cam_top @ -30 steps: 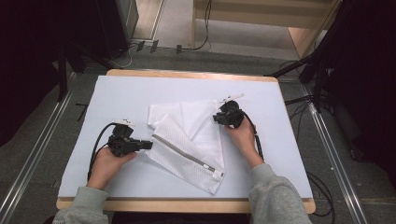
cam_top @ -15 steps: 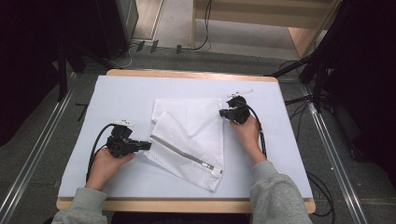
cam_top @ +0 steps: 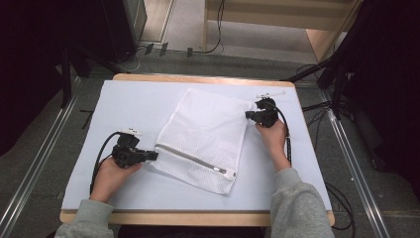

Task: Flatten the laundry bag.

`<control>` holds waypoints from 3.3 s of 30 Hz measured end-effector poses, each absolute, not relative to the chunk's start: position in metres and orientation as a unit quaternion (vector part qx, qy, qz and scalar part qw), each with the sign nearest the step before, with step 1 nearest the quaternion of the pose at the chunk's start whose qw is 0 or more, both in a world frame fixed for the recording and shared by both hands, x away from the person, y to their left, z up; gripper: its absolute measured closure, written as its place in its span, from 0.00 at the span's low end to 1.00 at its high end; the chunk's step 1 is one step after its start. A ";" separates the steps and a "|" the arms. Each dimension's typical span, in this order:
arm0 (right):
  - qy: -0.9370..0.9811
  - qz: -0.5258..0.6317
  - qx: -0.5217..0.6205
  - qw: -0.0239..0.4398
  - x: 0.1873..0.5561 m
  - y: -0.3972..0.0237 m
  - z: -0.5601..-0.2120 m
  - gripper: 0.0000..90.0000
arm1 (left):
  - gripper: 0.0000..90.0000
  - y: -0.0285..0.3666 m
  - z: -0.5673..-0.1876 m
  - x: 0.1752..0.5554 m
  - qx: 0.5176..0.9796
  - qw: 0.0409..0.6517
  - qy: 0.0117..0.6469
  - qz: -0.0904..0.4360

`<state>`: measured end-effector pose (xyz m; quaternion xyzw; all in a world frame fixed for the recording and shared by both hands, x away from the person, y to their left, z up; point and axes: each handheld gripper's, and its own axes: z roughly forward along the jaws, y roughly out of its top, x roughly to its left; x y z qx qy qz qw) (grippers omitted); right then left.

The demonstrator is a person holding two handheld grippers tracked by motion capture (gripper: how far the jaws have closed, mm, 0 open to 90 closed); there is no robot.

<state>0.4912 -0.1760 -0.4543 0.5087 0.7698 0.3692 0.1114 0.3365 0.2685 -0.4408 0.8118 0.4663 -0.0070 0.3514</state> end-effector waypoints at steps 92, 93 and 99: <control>0.805 0.359 0.469 0.056 0.432 -0.154 -0.469 0.87 | 0.87 0.266 -0.445 0.402 0.797 0.356 0.488 0.006; 0.806 0.358 0.468 0.060 0.431 -0.154 -0.468 0.85 | 0.83 0.267 -0.442 0.400 0.796 0.363 0.484 0.008; 0.805 0.366 0.462 0.070 0.424 -0.156 -0.461 0.72 | 0.72 0.269 -0.430 0.393 0.801 0.382 0.461 0.021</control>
